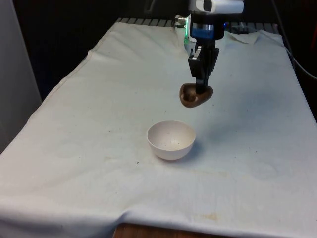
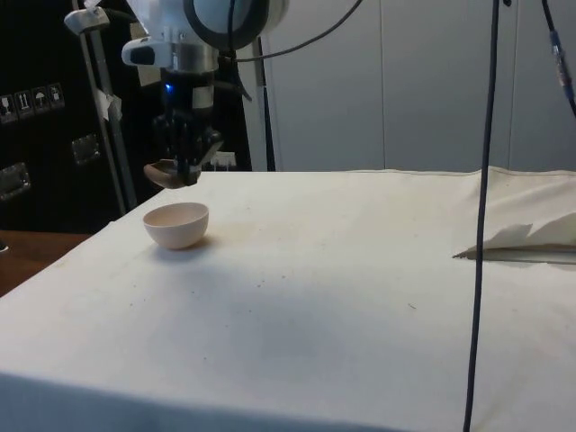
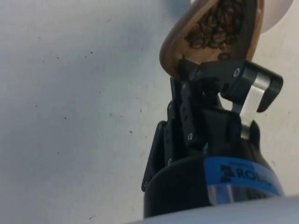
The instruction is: Pour the coffee beans from the cup into the bowl.
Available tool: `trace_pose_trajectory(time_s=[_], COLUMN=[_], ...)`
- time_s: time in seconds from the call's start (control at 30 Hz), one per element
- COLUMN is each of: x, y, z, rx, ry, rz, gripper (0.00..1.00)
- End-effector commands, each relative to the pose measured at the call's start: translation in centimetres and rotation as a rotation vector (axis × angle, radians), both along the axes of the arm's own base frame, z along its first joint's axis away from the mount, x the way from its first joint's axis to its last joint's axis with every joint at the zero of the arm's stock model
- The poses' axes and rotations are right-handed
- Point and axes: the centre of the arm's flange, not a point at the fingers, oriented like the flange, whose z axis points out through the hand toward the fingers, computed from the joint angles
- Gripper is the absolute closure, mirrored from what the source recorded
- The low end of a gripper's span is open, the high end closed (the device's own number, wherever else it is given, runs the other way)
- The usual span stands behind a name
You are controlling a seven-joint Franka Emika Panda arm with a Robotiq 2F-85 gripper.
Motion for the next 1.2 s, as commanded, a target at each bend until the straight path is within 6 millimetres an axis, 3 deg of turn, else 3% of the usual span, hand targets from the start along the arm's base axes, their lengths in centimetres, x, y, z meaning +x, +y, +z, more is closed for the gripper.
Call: trace_pose_trajectory(time_s=[0.0,1.17], x=[0.0,1.8], y=[0.0,0.0], z=[0.2,0.4], rx=[-0.002,0.138], ry=[-0.004,-0.045], rz=[-0.016,-0.191], gripper=[1.00,1.00])
